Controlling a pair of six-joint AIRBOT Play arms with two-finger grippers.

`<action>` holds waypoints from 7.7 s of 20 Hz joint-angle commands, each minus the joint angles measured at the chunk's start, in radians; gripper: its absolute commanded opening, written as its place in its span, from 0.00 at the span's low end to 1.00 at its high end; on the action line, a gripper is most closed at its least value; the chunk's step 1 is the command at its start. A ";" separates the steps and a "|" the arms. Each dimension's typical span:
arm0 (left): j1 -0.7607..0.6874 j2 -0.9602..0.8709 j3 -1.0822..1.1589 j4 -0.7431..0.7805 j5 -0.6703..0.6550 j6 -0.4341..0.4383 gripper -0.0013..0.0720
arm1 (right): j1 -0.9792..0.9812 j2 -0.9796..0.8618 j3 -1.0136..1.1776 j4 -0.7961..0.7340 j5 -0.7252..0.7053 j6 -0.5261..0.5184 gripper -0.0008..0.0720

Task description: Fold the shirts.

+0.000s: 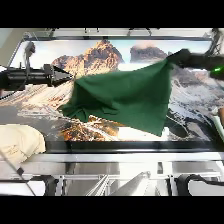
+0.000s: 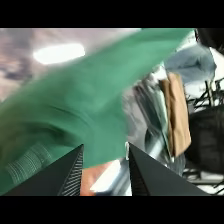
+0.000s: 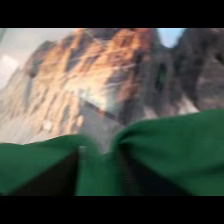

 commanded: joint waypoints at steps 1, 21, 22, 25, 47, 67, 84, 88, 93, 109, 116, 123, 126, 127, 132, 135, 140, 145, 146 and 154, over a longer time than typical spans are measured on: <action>0.053 -0.246 0.230 -0.113 -0.041 -0.039 0.42 | -0.007 -0.140 -0.005 0.040 -0.119 0.060 0.53; 0.222 -0.182 0.044 0.623 -0.074 -0.283 0.42 | -0.242 0.184 -0.743 -0.295 0.213 0.179 0.60; 0.216 -0.182 0.038 0.622 -0.052 -0.283 0.42 | -0.227 0.180 -0.753 -0.296 0.196 0.180 0.59; 0.166 -0.197 0.037 0.623 -0.016 -0.281 0.42 | -0.187 0.146 -0.756 -0.296 0.177 0.187 0.59; 0.108 -0.296 0.198 0.586 -0.055 -0.272 0.42 | -0.315 0.135 -0.758 -0.300 0.279 0.183 0.80; 0.095 -0.386 0.562 0.552 -0.251 -0.356 0.99 | -0.227 0.134 -0.764 -0.282 0.240 0.183 0.80; 0.024 -0.458 0.272 0.544 -0.106 -0.278 0.45 | -0.227 0.134 -0.764 -0.283 0.240 0.176 0.80; 0.034 -0.458 0.331 0.551 -0.193 -0.244 0.02 | -0.234 0.134 -0.764 -0.294 0.240 0.176 0.80; 0.085 -0.458 0.408 0.533 -0.290 -0.278 0.02 | -0.193 0.106 -0.811 -0.304 0.187 0.180 0.80; 0.168 -0.119 0.268 -0.024 -0.465 -0.186 0.02 | -0.330 0.366 -0.607 0.264 0.705 -0.002 0.04; 0.299 0.502 0.051 -0.904 -0.463 -0.093 0.04 | -0.677 0.729 -0.166 0.827 0.713 0.131 0.04; 0.503 0.837 0.046 -0.953 -0.341 -0.103 0.04 | -0.629 0.772 -0.050 0.945 0.703 0.100 0.04; 0.415 0.844 0.046 -0.940 -0.349 -0.130 0.04 | -0.554 0.769 -0.050 0.818 0.710 0.095 0.04; 0.384 0.837 0.047 -0.976 -0.370 -0.126 0.04 | -0.544 0.769 -0.050 0.818 0.720 0.093 0.04; 0.402 0.765 0.046 -0.932 -0.415 -0.052 0.04 | -0.543 0.767 -0.050 0.721 0.687 0.071 0.04; 0.410 0.671 0.046 -0.656 -0.346 -0.089 0.04 | -0.531 0.766 -0.051 0.443 0.598 0.090 0.04; 0.338 0.480 0.047 -0.393 -0.303 -0.101 0.04 | -0.390 0.683 -0.052 0.220 0.479 0.122 0.04; 0.155 0.327 0.138 -0.483 -0.159 -0.044 0.04 | -0.254 0.597 -0.049 0.335 0.290 0.122 0.04; 0.130 0.306 0.204 -0.531 -0.163 -0.044 0.04 | -0.254 0.593 -0.045 0.386 0.286 0.103 0.04; 0.187 0.521 0.343 -0.766 -0.418 -0.047 0.04 | -0.330 0.776 0.031 0.403 0.416 0.132 0.04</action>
